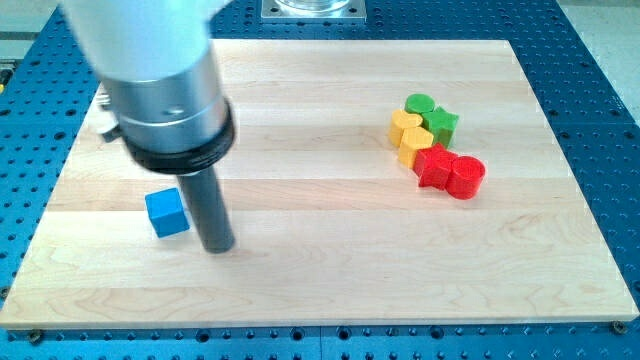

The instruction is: Move the blue cube towards the blue triangle

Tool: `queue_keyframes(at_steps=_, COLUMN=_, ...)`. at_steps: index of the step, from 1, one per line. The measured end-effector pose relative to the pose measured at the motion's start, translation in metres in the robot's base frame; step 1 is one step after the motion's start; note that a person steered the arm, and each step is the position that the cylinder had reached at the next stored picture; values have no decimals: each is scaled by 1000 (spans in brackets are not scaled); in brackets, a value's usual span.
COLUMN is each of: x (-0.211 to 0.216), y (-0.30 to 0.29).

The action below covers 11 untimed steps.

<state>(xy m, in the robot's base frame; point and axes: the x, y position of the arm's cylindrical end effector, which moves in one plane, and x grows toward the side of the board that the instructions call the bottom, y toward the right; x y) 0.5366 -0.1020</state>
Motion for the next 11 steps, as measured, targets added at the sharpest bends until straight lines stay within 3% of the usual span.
queue_keyframes(at_steps=1, x=-29, y=-35)
queue_keyframes(at_steps=2, x=-29, y=-43)
queue_keyframes(at_steps=4, x=9, y=-59)
queue_keyframes(at_steps=5, x=-2, y=-100)
queue_keyframes(at_steps=6, x=-3, y=-94)
queue_keyframes(at_steps=7, x=28, y=-103)
queue_keyframes(at_steps=9, x=-7, y=-136)
queue_keyframes(at_steps=11, x=5, y=-168)
